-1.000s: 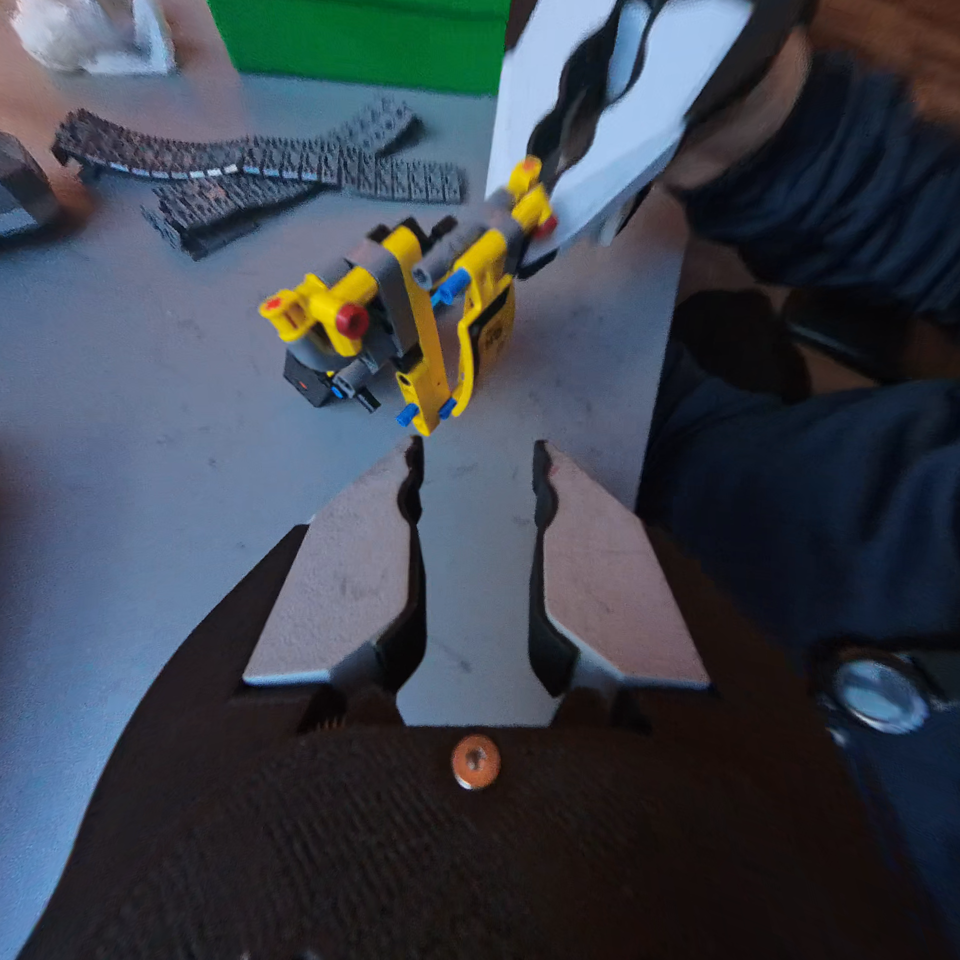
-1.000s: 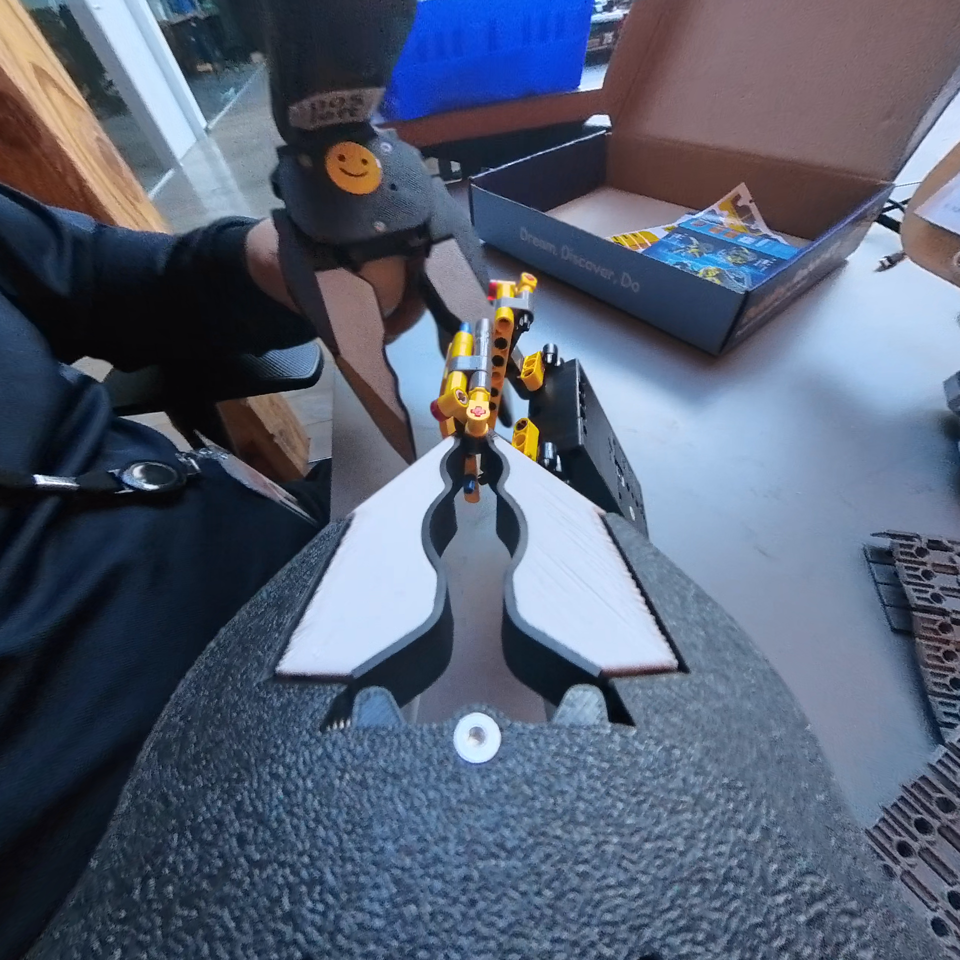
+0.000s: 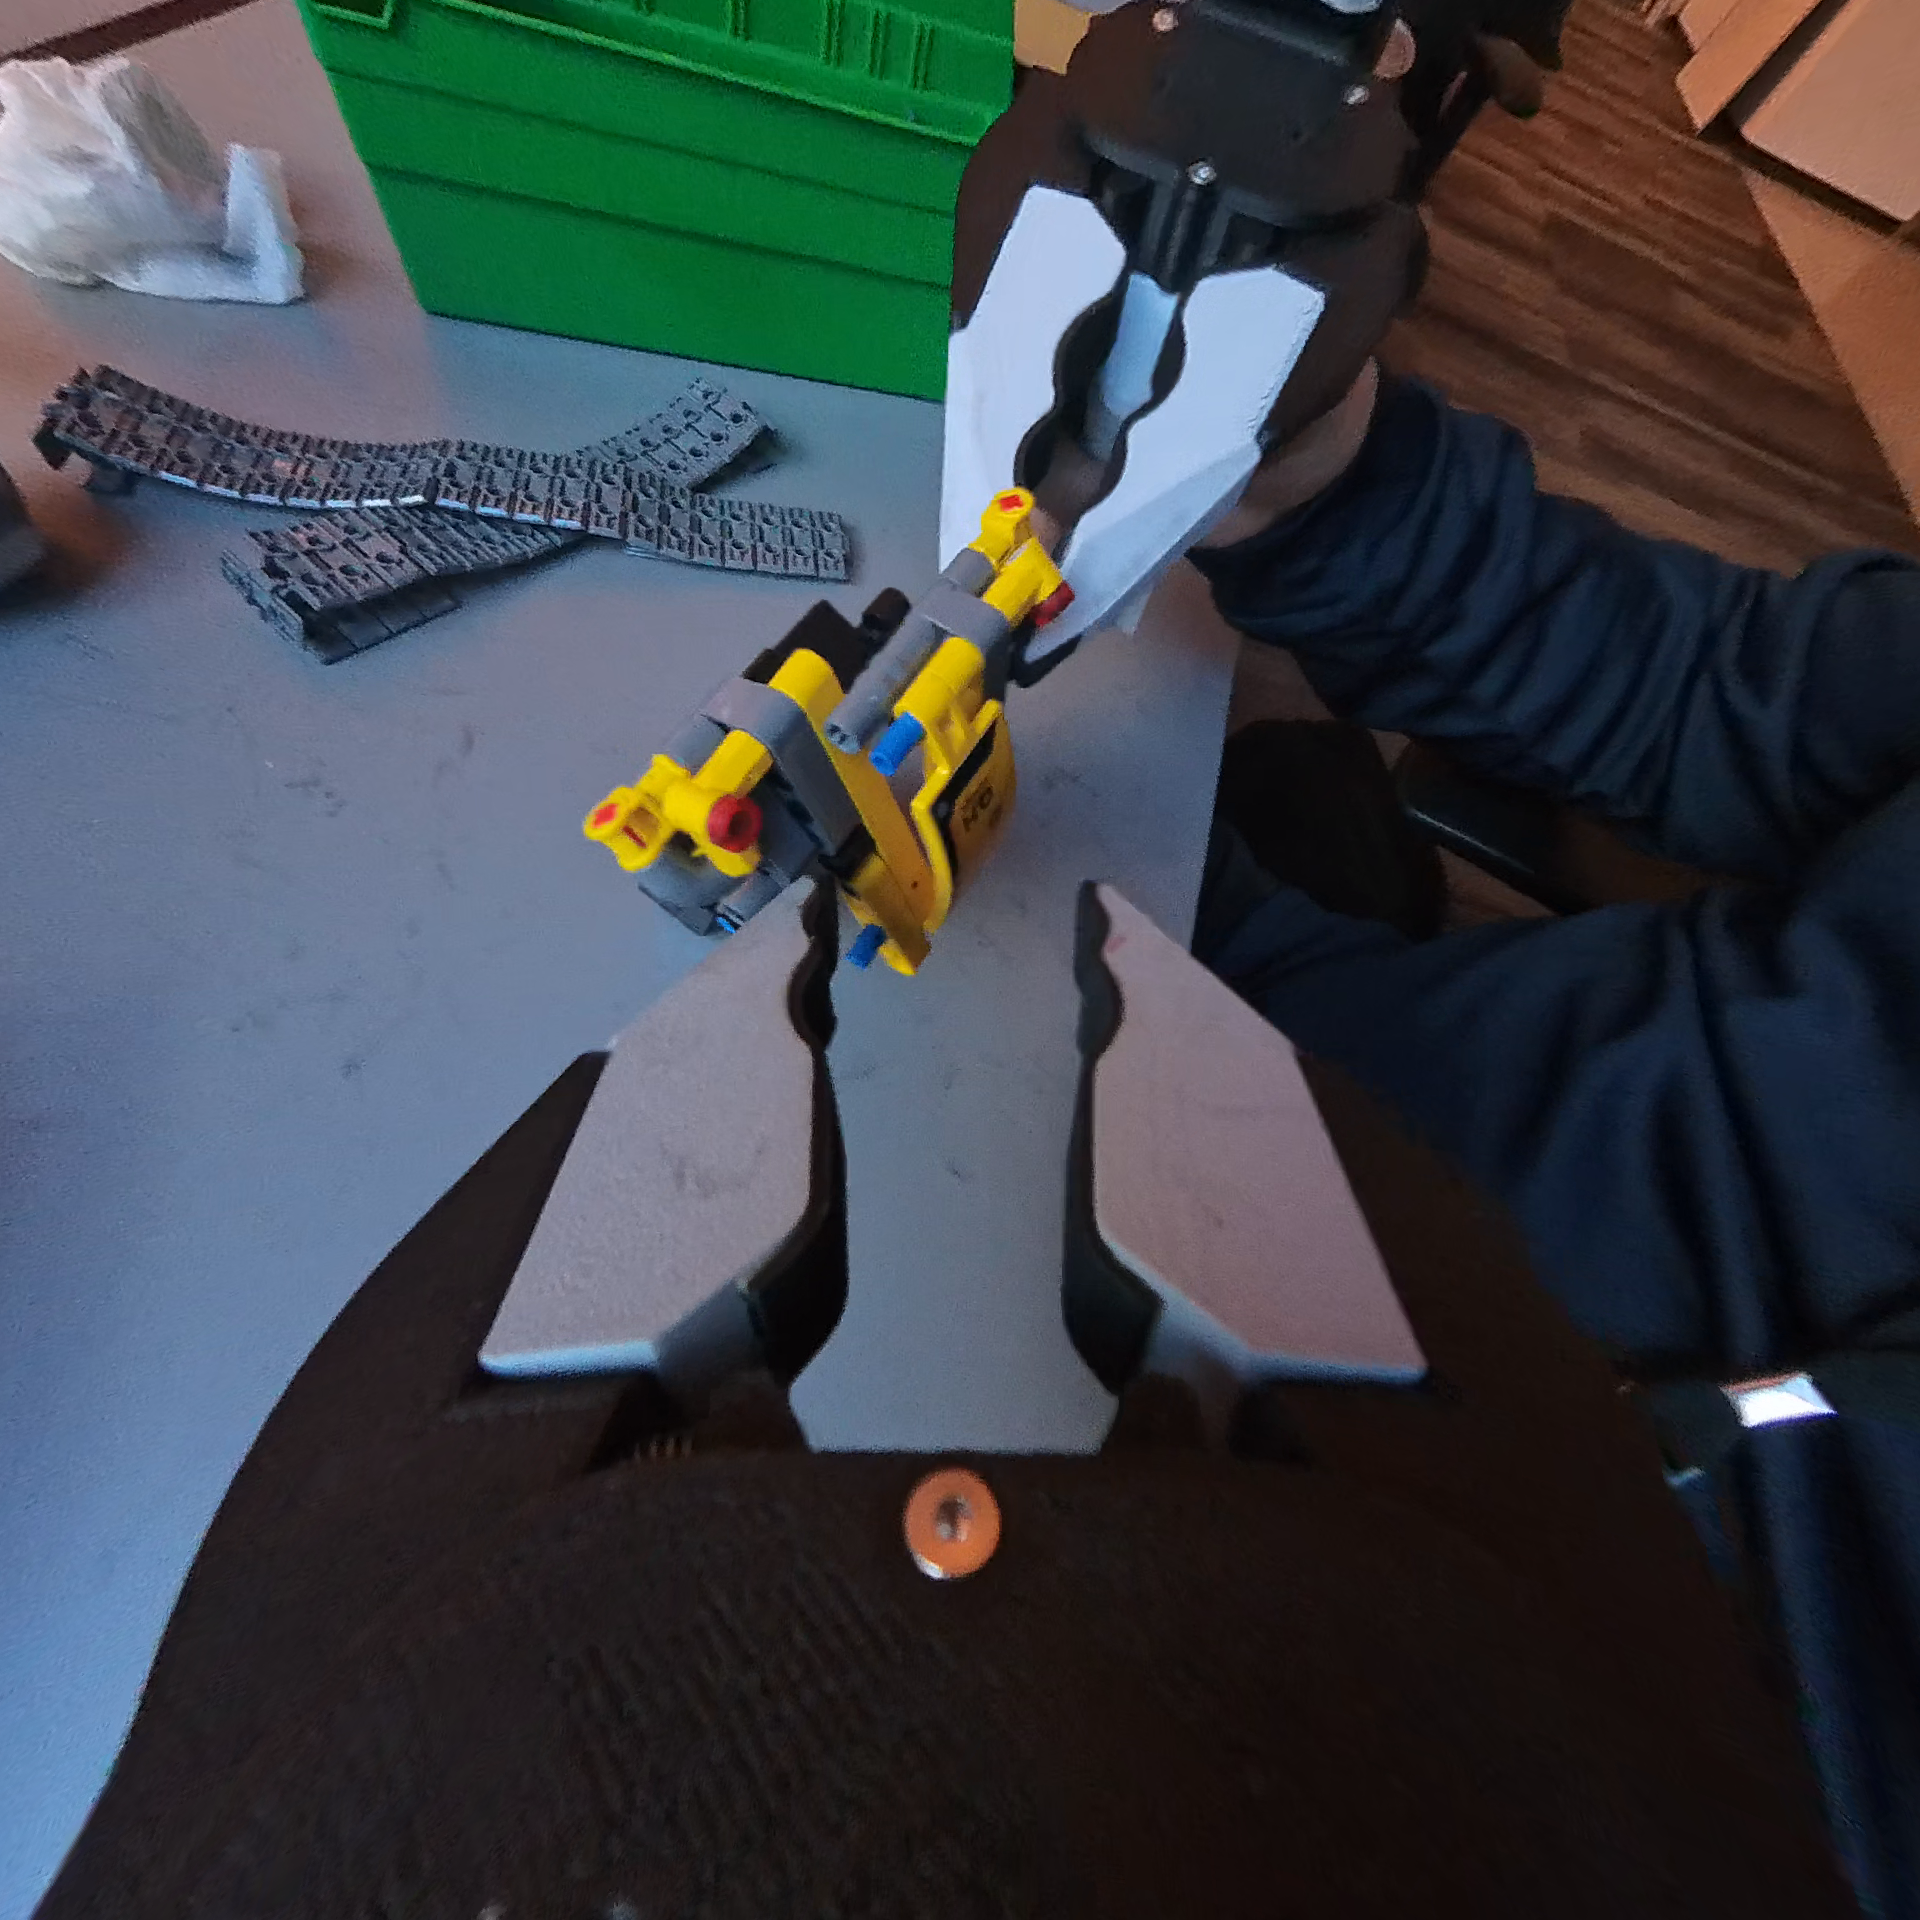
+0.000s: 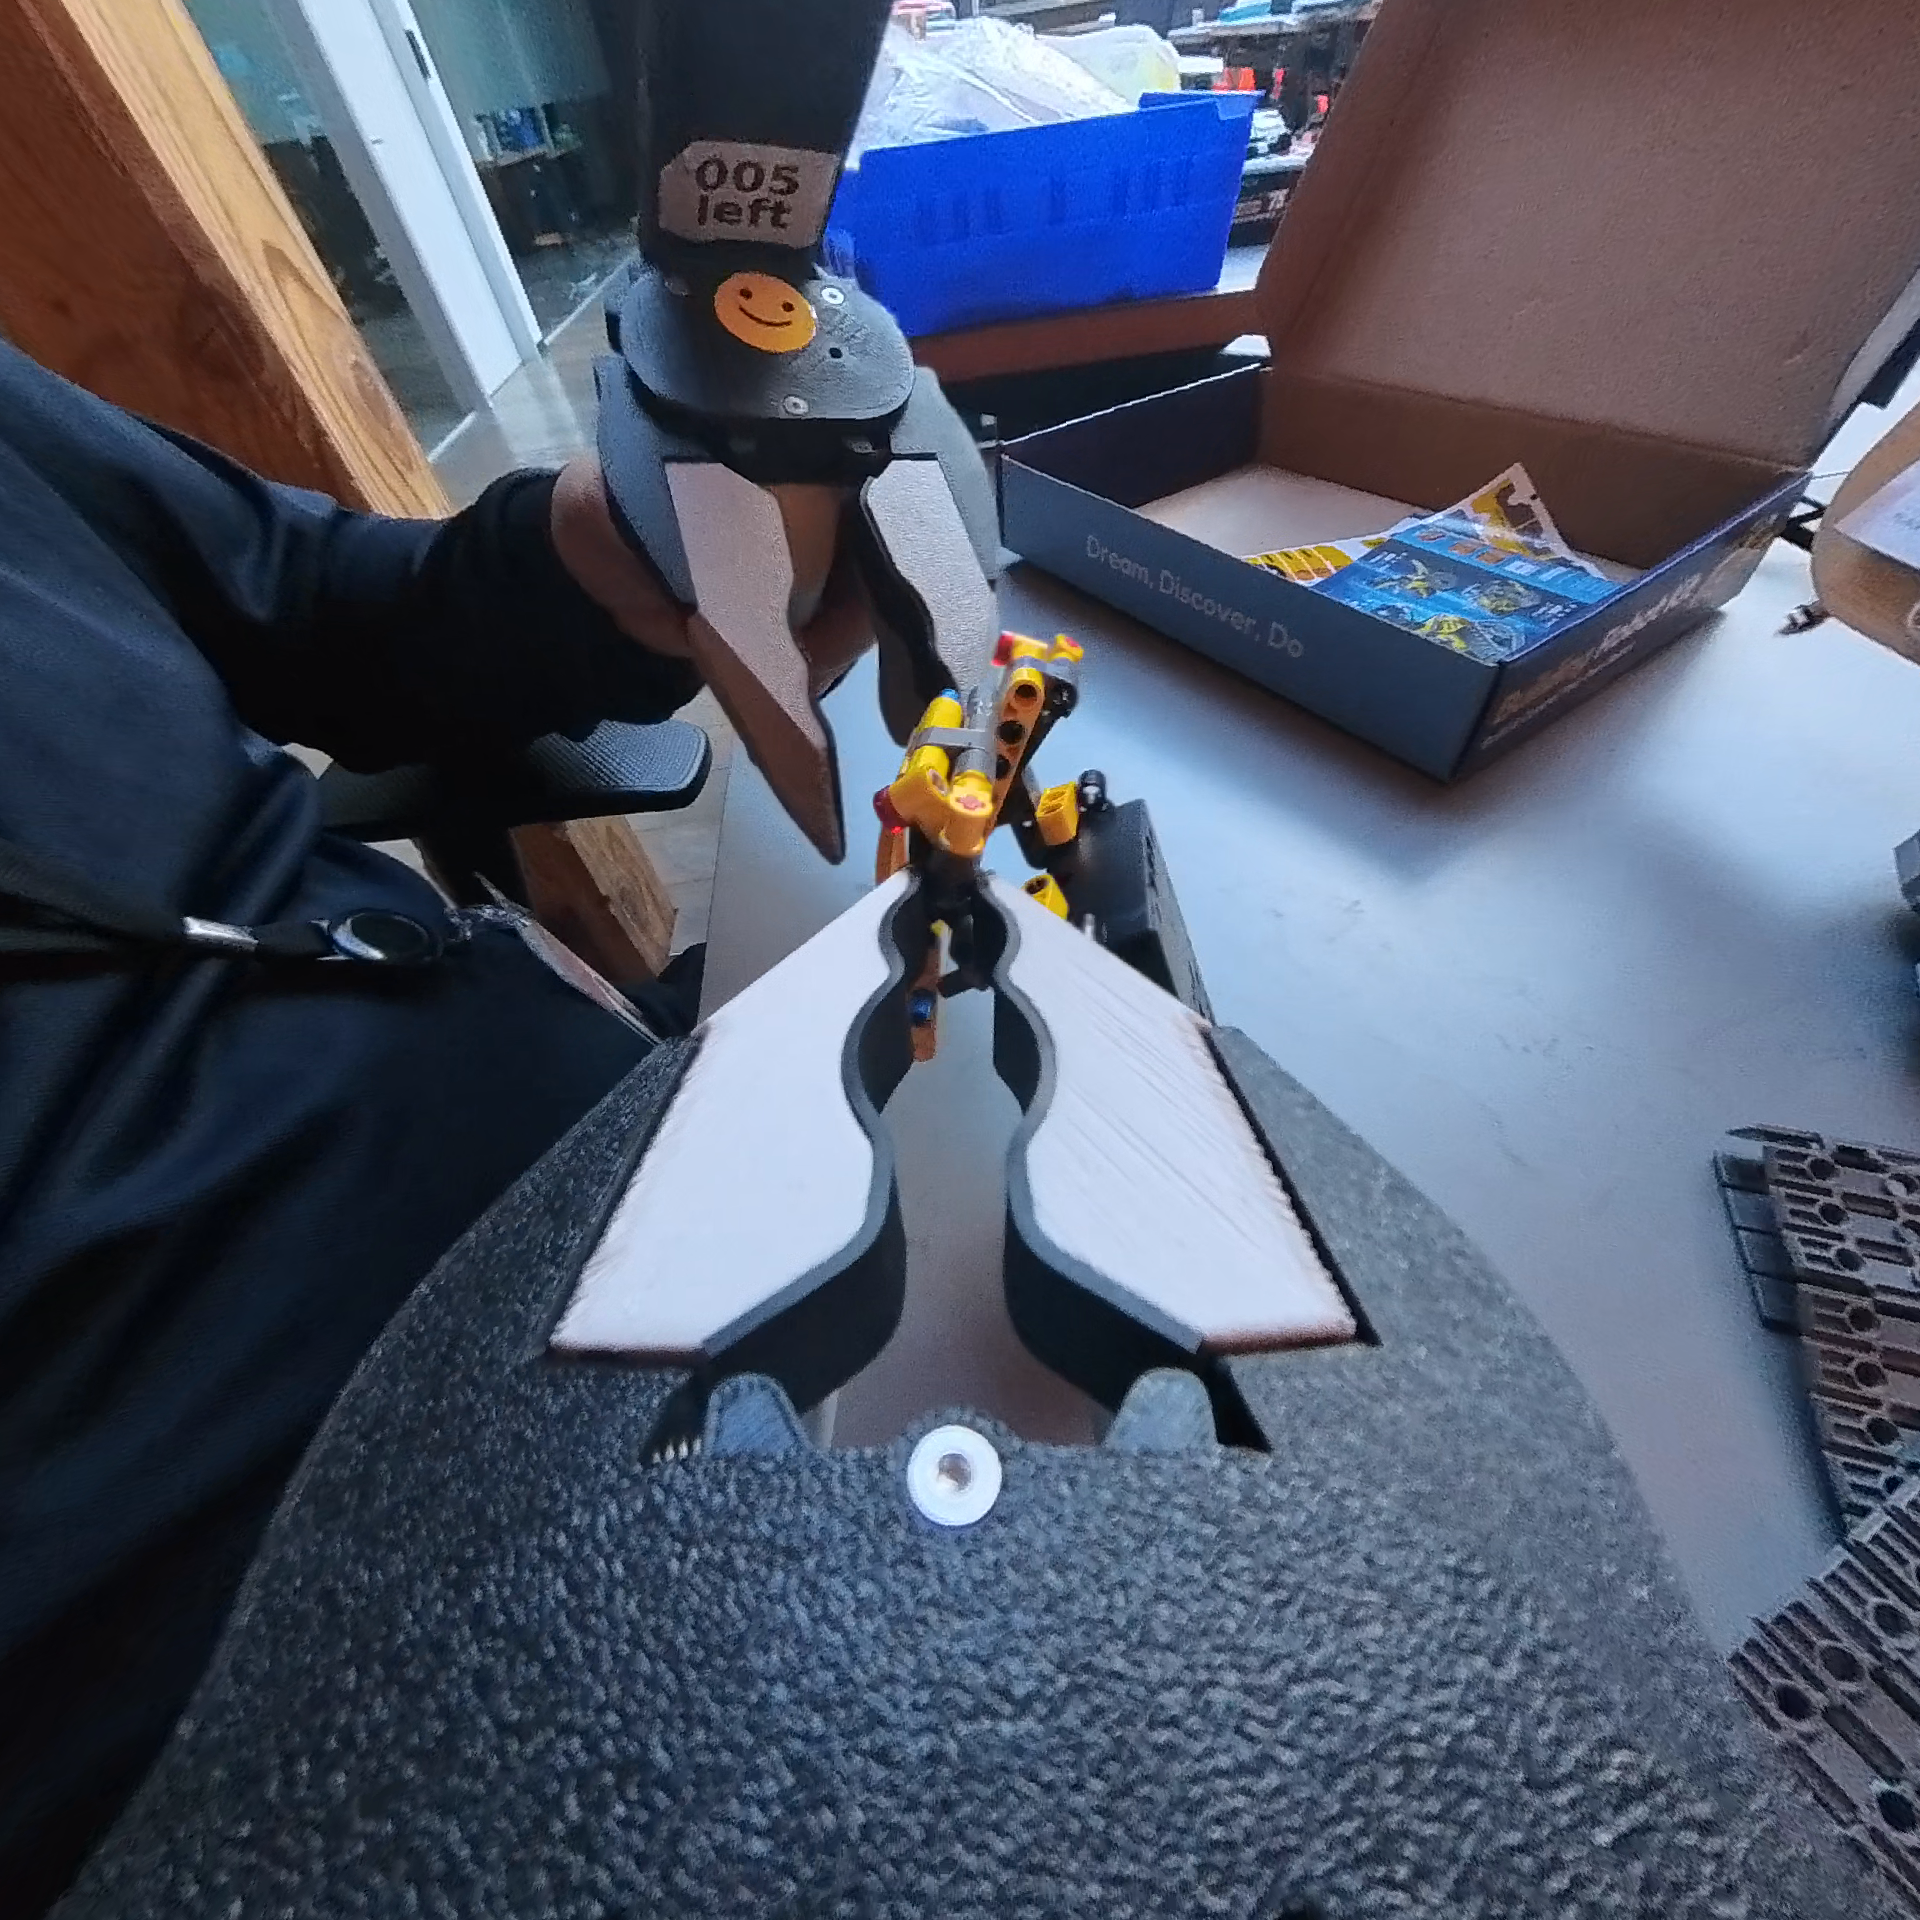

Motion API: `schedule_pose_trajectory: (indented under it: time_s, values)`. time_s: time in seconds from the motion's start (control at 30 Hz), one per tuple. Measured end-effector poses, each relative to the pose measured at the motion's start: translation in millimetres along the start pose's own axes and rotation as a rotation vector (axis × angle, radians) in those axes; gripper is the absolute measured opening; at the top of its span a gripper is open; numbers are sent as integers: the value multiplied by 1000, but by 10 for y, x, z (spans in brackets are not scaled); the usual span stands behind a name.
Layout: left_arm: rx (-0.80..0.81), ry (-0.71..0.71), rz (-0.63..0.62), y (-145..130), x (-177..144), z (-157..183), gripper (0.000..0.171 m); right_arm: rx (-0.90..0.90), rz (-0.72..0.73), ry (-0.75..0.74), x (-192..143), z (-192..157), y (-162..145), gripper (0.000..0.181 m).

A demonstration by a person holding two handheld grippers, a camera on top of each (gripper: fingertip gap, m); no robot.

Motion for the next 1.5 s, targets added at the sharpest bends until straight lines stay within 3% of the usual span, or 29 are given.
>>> schedule_pose_trajectory:
  time_s: [0.13,0.3,0.47,0.63,0.73,0.9,1.0,1.23,1.37,1.43,1.5]
  values:
    - [0,54,4,-48,-39,-36,24,-55,5,-62,-23,68,9,5]
    - [-83,15,39,-21,-154,3,37,-33,14,-20,-2,25,-17,5]
    - [-97,-25,31,-76,38,33,48,-45,-6,-26,-10,29,-42,5]
    - [-74,9,34,-141,162,-2,39,-31,35,-73,-22,96,10,5]
    - [-4,76,69,-112,97,-17,18,-37,39,-78,-36,112,15,5]
    - [-16,75,68,-100,137,0,35,-14,48,-51,7,84,-33,5]
    - [-84,0,60,-137,212,82,36,-30,37,-61,8,80,-46,5]
    - [-75,36,220,-55,166,71,18,-35,71,-98,8,103,-29,6]
    - [-213,-72,247,-74,200,112,11,-6,96,-116,1,125,-32,8]
    - [-321,-171,257,-77,234,177,24,-3,91,-126,-13,131,-44,8]
    - [-385,-193,278,-86,245,135,15,8,96,-114,-14,101,-47,7]
Point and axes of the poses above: each gripper's, where its closed fingertips meet, x out along the fingers, y out of its top, z = x × y across the jaws, the point moved 3 cm from there along -x, back along the fingers, and after that the axes turned 15 degrees about z, right-handed, at the moved point
